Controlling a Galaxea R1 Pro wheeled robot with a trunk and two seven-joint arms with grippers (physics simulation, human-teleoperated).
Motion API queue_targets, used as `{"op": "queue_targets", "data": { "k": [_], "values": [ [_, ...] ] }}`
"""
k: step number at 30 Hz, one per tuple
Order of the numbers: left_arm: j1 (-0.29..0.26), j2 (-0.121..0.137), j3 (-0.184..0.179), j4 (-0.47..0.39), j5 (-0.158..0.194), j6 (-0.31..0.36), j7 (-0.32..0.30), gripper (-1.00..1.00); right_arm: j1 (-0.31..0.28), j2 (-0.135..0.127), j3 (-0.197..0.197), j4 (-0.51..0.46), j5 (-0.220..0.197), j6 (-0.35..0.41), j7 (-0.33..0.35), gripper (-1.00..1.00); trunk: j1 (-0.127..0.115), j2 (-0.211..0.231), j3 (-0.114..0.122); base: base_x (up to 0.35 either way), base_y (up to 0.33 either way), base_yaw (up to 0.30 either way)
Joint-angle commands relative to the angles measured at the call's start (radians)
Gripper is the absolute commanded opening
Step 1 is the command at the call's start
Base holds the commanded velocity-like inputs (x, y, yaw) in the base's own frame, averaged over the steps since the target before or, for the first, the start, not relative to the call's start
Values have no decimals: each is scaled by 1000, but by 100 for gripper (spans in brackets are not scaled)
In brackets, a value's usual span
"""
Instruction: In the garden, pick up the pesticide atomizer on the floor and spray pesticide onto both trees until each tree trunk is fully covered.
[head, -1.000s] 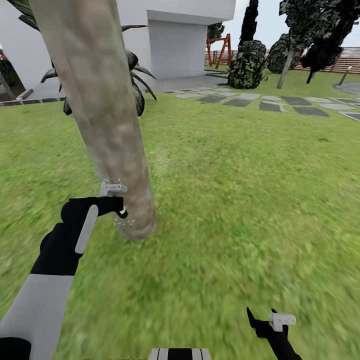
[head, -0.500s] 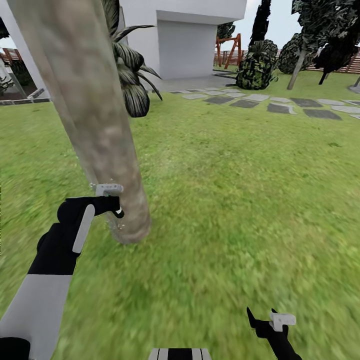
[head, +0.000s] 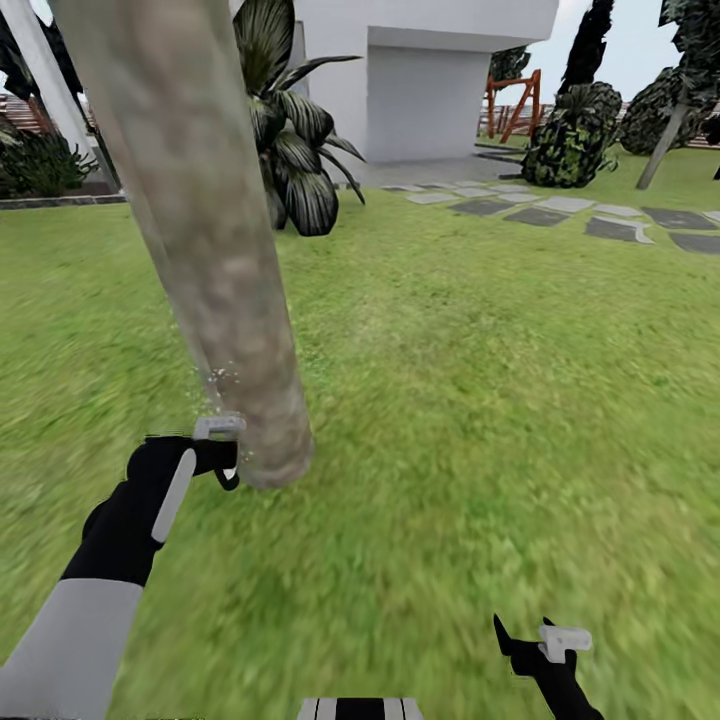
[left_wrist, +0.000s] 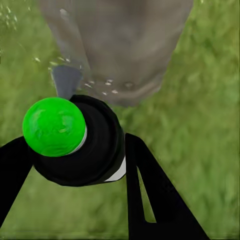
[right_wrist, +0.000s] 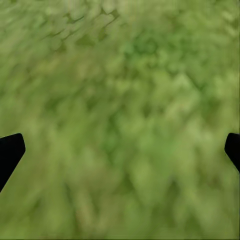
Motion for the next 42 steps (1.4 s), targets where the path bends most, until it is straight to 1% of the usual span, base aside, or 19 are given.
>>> {"op": "queue_targets", "data": {
  "k": [1, 4, 7, 9, 12, 14, 15, 18, 20, 25, 33, 42],
  "values": [
    [0, 1, 0, 17, 0, -9, 0, -100, 0, 0, 0, 0, 0, 0, 0, 100, 0, 0, 1, 82, -269, 263],
    [0, -1, -4, 73, 0, -62, 0, -100, 0, 0, 0, 0, 0, 0, 0, 100, 0, 0, 1, 82, -269, 169],
    [0, 1, -3, 169, 0, -138, 0, -100, 0, 0, 0, 0, 0, 0, 0, 100, 0, 0, 1, 82, -269, 14],
    [0, 1, -4, 207, 0, -156, 0, -100, 0, 0, -1, 0, 0, 1, 1, 100, 0, 0, 1, 82, -269, 1],
    [0, 0, -7, 286, 0, -242, 1, -100, 0, 0, -1, 0, 0, 1, 1, 100, 0, 0, 1, 77, -269, 0],
    [0, 1, -8, 321, 1, -262, 0, -100, 0, 0, -1, 0, 0, 1, 2, 100, 0, 0, 1, 26, -272, 0],
    [0, 1, -7, 361, 1, -268, 0, -100, 0, 0, 0, 0, 0, 1, 2, 100, 0, 0, 1, 6, -274, 0],
    [0, 1, -7, 444, 1, -351, -1, -100, 0, 0, -1, 0, 0, 1, 1, 100, 0, 0, 1, 1, -274, 0],
    [0, 1, -4, 495, 2, -383, -1, -100, 0, 0, 0, 0, 0, 1, 1, 100, 0, 0, 1, 0, -274, 3],
    [0, 2, -1, 506, 2, -391, 0, -100, 0, 0, -1, 0, 0, 1, 0, 100, 0, 0, 1, 0, -262, 192],
    [0, 4, 1, 507, 2, -392, 1, -100, 0, 0, 0, 0, 0, 1, 0, 100, 0, 0, 1, 7, -29, 259],
    [0, 1, 0, 507, 2, -393, 1, -100, 0, 0, 0, 0, 0, 1, 2, 100, 0, 0, 1, 84, -238, 45]
  ]
}}
